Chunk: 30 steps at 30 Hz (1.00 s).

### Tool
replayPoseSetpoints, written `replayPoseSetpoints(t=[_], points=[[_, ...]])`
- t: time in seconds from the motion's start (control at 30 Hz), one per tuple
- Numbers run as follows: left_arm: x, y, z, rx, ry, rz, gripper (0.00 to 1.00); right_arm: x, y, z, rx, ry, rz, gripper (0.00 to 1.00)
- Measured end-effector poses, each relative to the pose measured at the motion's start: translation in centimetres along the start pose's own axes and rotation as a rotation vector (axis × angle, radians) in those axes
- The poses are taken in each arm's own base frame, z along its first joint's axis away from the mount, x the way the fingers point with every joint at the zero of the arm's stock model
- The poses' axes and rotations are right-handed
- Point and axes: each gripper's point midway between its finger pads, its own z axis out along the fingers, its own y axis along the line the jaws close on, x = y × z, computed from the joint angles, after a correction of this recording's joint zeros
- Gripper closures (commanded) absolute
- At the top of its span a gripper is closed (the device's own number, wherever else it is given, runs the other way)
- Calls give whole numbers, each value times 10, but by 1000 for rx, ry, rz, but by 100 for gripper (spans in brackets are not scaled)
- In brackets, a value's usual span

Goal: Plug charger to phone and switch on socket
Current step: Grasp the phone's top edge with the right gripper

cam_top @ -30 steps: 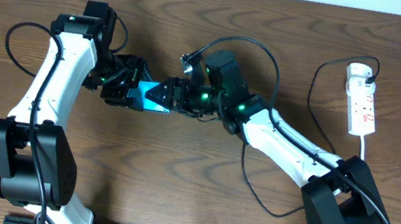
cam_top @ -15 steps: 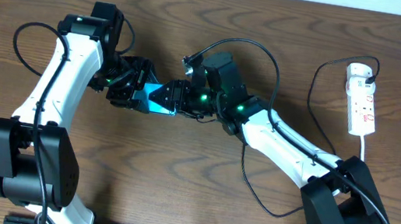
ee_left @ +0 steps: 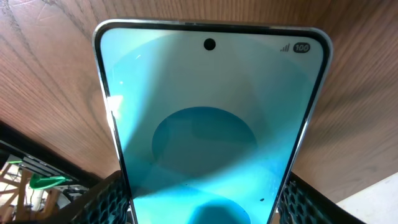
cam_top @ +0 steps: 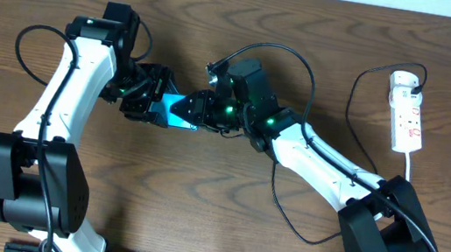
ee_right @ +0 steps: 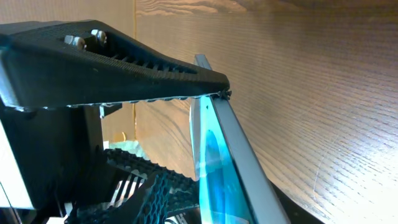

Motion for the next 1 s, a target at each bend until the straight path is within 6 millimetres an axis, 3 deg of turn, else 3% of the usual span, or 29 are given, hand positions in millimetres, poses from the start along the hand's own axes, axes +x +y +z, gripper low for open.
replayPoseSetpoints(t=[1.0], points=[[12,1,4,-7,32,21,93,-3,-3,0,15,-16,3,76]])
